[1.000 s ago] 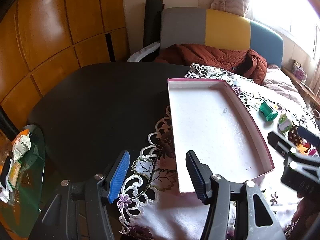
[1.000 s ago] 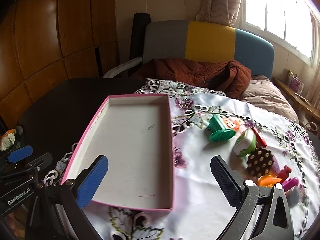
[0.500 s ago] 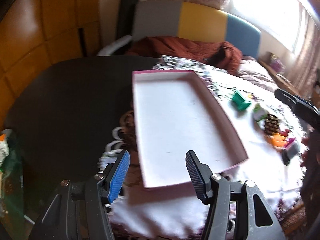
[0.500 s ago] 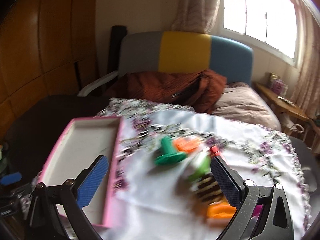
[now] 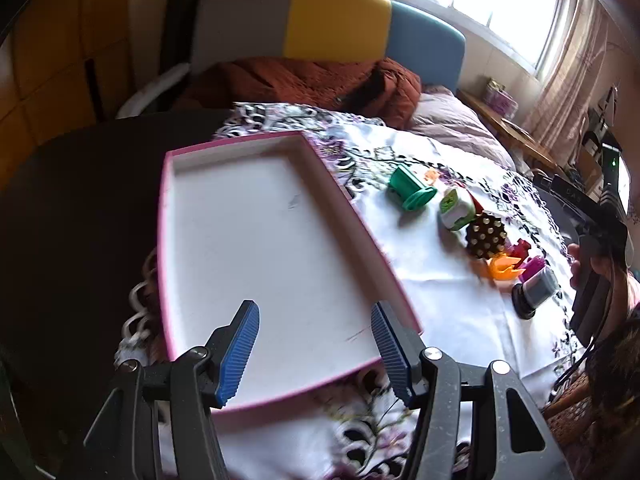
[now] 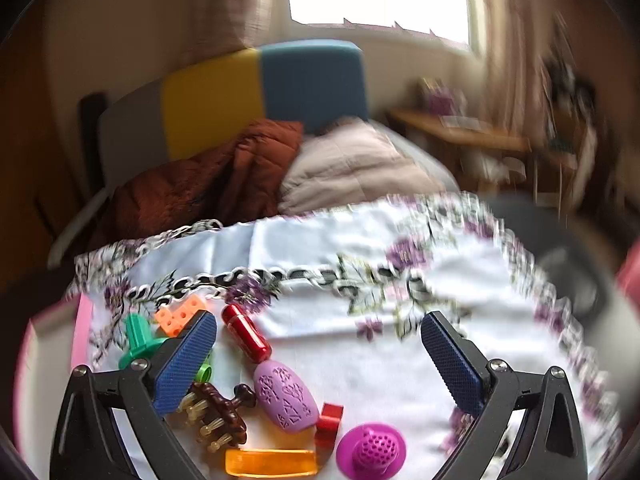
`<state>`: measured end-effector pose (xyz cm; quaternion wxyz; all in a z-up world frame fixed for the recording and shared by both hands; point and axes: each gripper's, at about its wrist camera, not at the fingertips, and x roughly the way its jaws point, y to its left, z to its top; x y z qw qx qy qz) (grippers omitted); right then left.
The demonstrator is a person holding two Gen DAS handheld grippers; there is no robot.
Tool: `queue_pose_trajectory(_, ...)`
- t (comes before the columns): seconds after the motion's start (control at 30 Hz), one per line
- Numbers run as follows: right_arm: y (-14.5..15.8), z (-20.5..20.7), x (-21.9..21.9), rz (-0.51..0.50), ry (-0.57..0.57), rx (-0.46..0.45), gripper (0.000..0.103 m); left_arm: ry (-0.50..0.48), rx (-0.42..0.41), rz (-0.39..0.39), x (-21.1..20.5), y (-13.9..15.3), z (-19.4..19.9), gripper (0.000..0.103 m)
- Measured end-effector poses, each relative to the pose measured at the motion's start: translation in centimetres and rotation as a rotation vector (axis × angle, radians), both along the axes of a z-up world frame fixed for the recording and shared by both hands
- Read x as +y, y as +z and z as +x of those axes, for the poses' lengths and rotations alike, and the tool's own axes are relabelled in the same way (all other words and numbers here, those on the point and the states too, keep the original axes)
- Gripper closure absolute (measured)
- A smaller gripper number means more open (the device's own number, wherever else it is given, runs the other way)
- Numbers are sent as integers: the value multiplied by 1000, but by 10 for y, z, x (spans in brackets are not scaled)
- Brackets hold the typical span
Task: Organize rigid objects
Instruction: 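Grasp the green spool-shaped piece with the left tool while the right tool reaches the toys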
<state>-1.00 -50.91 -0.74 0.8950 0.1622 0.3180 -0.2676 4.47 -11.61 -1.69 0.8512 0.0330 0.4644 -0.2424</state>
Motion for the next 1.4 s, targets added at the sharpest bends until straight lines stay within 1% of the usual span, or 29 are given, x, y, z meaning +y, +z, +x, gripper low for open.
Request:
queue_pose_trajectory(0.03,0,-3,-6,34,-11,-24,0,-9,10,-6,-6,1,4,44)
queue_pose_trajectory(0.1,1,-6,-10,50,-20,-36,0,-41,33,-26,-24,3,16,44)
queue_pose_trajectory(0.2,2,-8,-9,86,-33,-48,0,-80,100,-59,-48,1,32,44)
queue_pose_trajectory(0.4,4,-16,-18,124,-55,-87,0,-129,140,-49,-106,-3,66,44)
queue_pose_trajectory(0.47,4,-19,-24,144,-77,-103,0,-128,146,-44,-119,-7,77,44)
queue_pose_trajectory(0.53,2,-23,-31,191,-93,-118,0,-135,170,-47,-133,-15,90,44)
queue_pose_trajectory(0.6,-2,-24,-36,227,-103,-120,0,-133,200,-55,-147,-22,102,44)
queue_pose_trajectory(0.67,-4,-23,-38,242,-108,-115,0,-128,220,-64,-159,-28,113,44)
queue_pose_trajectory(0.8,-4,-20,-37,241,-91,-108,0,-96,240,-71,-181,-40,135,45)
queue_pose_trajectory(0.93,-4,-15,-33,224,-70,-94,0,-75,231,-57,-200,-48,149,45)
queue_pose_trajectory(1.0,-4,-14,-31,222,-60,-93,0,-68,218,-38,-209,-52,154,45)
queue_pose_trajectory(1.07,-4,-12,-30,219,-55,-90,0,-59,195,0,-216,-58,157,45)
queue_pose_trajectory(1.1,-4,-12,-30,218,-51,-89,0,-60,206,13,-218,-63,157,45)
queue_pose_trajectory(1.13,-4,-12,-30,216,-50,-86,0,-59,234,21,-220,-71,157,48)
queue_pose_trajectory(1.17,-4,-11,-30,215,-51,-85,0,-57,246,30,-220,-75,156,55)
queue_pose_trajectory(1.2,-4,-11,-30,217,-52,-83,0,-56,219,43,-220,-75,152,58)
queue_pose_trajectory(1.23,-5,-11,-31,218,-53,-83,0,-74,211,35,-220,-75,149,68)
queue_pose_trajectory(1.27,-5,-11,-31,217,-54,-82,0,-91,226,19,-219,-75,146,72)
queue_pose_trajectory(1.3,-5,-11,-30,214,-55,-80,0,-100,233,14,-219,-74,143,72)
queue_pose_trajectory(1.4,-5,-9,-29,205,-50,-69,0,-142,189,37,-217,-67,130,73)
